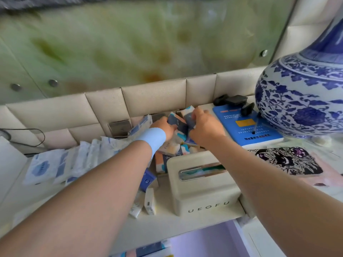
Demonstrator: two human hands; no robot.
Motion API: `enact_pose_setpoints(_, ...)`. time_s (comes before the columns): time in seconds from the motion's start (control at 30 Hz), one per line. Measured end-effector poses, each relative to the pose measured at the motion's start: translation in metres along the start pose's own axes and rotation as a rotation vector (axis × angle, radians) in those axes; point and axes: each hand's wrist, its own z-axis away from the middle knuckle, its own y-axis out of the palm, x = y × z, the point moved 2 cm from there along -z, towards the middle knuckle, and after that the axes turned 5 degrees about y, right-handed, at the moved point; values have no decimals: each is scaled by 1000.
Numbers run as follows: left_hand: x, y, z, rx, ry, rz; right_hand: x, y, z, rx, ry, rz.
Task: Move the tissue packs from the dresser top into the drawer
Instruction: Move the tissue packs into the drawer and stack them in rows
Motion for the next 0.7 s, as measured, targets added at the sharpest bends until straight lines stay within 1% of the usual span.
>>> enact_pose_setpoints(0.1,3,2,-7,-56,-98,72,-13,-17,-1,-58,110,-240)
enact_pose_setpoints(0.2,6,2,-6,-60,-136,141,-16,-26,3,-95,76,-295)
enact_pose_setpoints(0.27,8,-5,-3,-97,-150,206,-14,-27,5,-102,55,-321)
enact_pose_setpoints(0.37,15,-20,12,-176,-155,411,-1,-28,11,-116,63,-420)
enact_pose_setpoints(0.47,32,-37,33,-222,-167,687,22,-33,17,-122,104,-620)
enact_pose_setpoints(0.6,58,-49,67,-214,-185,919,57,-42,34,10,173,-866)
enact_pose_setpoints(0.7,79,-56,102,-184,-194,968,80,-39,57,197,241,-971)
